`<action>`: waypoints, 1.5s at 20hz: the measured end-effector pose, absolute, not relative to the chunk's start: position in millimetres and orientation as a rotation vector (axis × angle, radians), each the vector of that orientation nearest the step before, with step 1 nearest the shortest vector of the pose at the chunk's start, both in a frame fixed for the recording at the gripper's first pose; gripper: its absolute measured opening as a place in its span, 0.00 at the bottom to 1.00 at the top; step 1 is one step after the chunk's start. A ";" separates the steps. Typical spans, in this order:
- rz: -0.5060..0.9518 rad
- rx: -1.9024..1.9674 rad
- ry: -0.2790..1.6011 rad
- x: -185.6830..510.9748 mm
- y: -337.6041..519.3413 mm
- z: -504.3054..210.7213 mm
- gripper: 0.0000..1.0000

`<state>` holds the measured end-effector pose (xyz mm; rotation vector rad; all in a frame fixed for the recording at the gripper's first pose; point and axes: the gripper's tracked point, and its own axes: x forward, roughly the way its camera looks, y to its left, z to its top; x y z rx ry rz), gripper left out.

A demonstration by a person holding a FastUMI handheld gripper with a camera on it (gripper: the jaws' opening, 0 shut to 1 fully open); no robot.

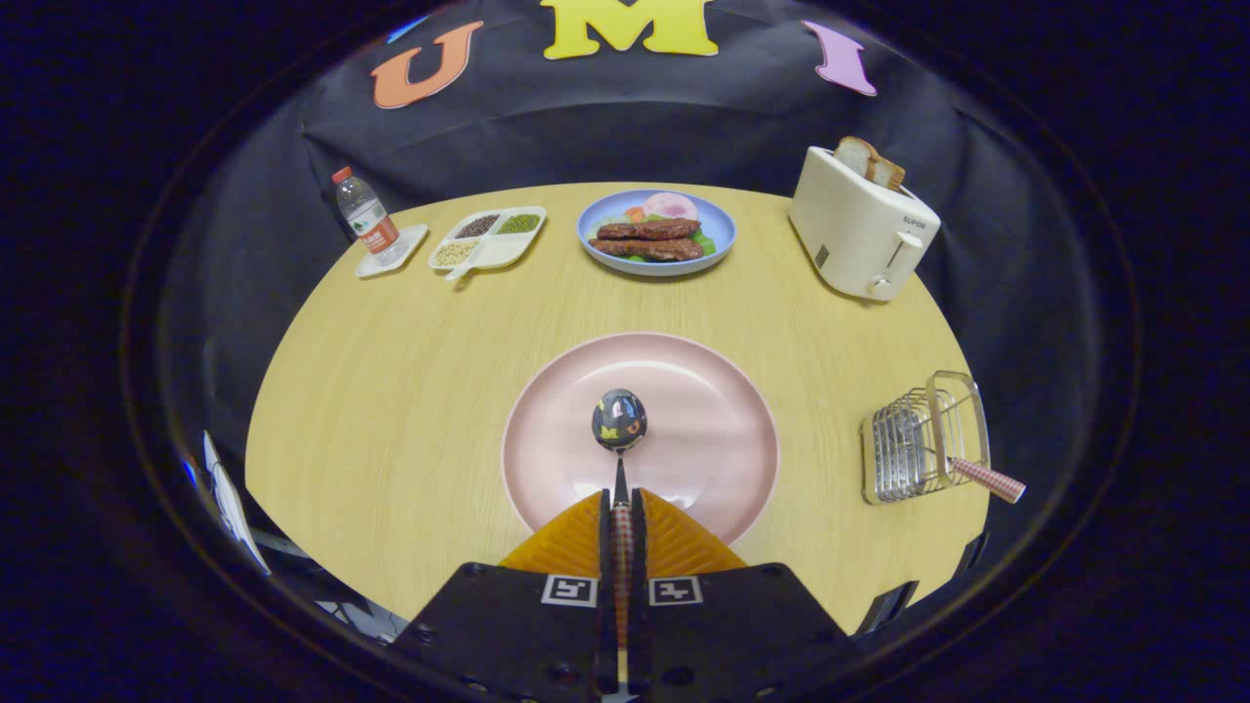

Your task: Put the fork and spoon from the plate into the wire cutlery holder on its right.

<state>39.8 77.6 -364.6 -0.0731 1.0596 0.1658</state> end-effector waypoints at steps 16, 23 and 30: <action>0.154 -0.034 1.017 40.7 -33.9 -245.2 0.04; 0.055 -0.023 1.147 42.4 -132.6 -240.4 0.04; 0.034 -0.032 1.345 40.2 -187.7 -260.9 0.04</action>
